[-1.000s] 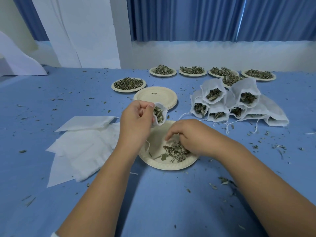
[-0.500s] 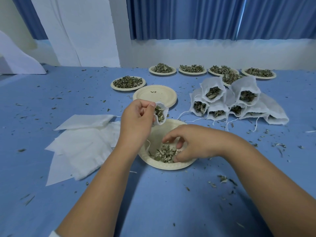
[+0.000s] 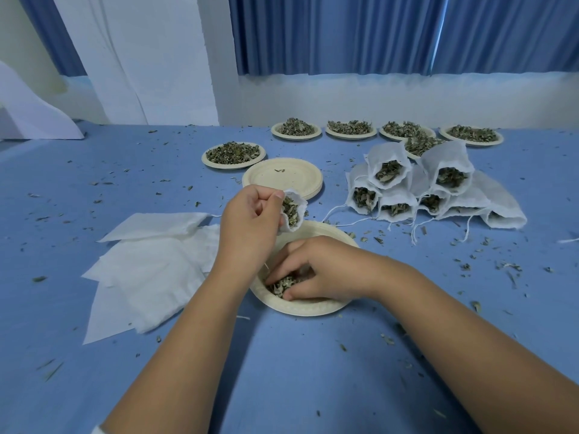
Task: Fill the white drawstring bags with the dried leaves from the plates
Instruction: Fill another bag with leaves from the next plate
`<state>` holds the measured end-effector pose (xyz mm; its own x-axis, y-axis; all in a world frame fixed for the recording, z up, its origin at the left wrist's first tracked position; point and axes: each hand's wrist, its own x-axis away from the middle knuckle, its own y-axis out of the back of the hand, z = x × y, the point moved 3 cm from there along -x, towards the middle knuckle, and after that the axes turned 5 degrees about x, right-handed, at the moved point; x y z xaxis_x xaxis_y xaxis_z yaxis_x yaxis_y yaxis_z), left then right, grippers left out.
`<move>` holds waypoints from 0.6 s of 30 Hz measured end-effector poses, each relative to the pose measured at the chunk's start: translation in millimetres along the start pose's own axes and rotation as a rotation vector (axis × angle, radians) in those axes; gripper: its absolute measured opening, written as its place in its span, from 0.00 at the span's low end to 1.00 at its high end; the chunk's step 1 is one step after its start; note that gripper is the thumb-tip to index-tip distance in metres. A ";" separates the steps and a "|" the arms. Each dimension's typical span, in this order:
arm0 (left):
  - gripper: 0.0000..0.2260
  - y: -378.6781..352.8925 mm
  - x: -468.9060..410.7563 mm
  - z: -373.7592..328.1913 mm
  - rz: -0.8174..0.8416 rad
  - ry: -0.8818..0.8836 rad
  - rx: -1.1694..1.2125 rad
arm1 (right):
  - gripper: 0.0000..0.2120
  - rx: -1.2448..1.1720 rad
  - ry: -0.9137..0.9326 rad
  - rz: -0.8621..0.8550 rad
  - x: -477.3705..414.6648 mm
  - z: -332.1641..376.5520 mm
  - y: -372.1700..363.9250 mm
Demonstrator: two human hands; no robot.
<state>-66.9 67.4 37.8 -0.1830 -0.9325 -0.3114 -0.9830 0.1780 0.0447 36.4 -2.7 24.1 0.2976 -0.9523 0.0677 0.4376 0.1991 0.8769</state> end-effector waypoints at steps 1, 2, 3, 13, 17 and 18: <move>0.06 0.0 -0.1 0.1 0.000 0.005 0.006 | 0.15 0.001 0.010 -0.007 0.0 0.5 -0.5; 0.06 -0.1 -0.2 0.3 0.001 0.010 0.011 | 0.14 0.002 0.018 -0.012 0.0 1.0 -0.9; 0.06 -0.2 -0.3 0.4 0.003 0.013 0.012 | 0.13 0.003 0.023 -0.016 -0.2 1.7 -1.5; 0.06 6.0 -0.7 -2.5 -0.043 0.022 0.015 | 0.08 0.005 -0.001 -0.058 5.1 -6.6 1.0; 0.06 15.3 -5.1 -2.3 -0.138 0.042 0.019 | 0.06 -0.058 -0.122 -0.161 11.2 -22.4 15.6; 0.06 16.2 -5.2 -2.7 -0.153 0.039 0.002 | 0.05 -0.115 -0.153 -0.195 12.7 -24.7 19.8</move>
<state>-81.9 74.3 42.7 -0.0318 -0.9602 -0.2776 -0.9994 0.0337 -0.0024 69.8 -5.1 30.5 0.0710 -0.9973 -0.0183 0.5702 0.0256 0.8211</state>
